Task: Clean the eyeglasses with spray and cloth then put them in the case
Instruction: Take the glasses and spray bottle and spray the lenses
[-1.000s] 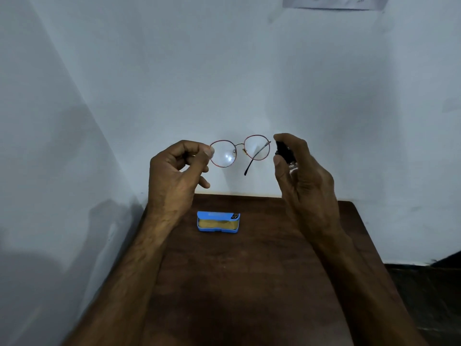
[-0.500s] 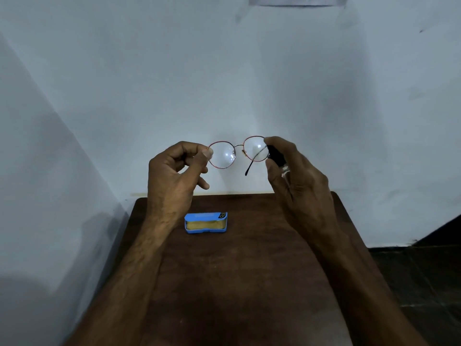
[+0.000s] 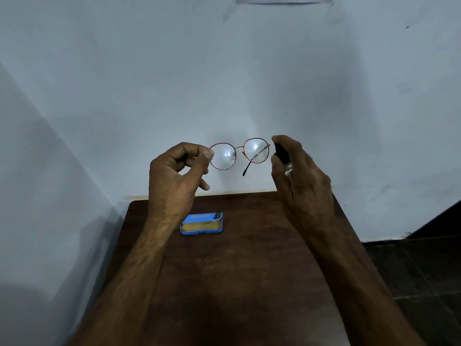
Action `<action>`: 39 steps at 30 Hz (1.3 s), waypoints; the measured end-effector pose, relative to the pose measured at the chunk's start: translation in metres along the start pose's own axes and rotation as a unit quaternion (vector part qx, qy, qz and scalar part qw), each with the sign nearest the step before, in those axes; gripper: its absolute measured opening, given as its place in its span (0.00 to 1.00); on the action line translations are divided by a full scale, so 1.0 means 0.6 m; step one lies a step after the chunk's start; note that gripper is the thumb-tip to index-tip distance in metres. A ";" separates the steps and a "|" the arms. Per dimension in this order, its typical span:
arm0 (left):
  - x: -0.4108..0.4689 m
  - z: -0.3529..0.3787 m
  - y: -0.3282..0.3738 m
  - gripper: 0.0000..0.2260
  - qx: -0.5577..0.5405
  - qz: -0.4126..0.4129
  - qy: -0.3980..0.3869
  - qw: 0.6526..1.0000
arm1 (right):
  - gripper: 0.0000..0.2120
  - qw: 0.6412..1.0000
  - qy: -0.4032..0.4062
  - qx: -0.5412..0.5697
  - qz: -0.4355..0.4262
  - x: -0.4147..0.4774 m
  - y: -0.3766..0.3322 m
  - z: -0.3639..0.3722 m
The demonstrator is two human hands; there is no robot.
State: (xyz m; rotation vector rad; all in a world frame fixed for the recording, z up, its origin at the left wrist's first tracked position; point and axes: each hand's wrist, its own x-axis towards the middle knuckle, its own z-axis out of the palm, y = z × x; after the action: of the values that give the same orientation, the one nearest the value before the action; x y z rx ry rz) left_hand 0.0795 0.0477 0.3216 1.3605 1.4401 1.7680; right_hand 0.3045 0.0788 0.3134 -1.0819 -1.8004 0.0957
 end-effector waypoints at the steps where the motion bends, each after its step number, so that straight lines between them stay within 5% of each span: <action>1: 0.001 0.001 -0.002 0.08 0.003 0.000 -0.001 1.000 | 0.16 1.000 -0.006 0.005 -0.001 -0.001 0.001 0.000; 39: 0.000 0.089 -0.007 0.05 0.066 0.029 -0.079 0.994 | 0.17 0.999 0.006 -0.032 -0.023 -0.017 0.005 0.030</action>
State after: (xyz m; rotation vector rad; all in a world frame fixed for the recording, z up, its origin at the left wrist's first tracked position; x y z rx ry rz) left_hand 0.1265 0.0726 0.3153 1.5878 1.4656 1.5842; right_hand 0.2936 0.0801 0.2959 -1.0837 -1.8261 0.0034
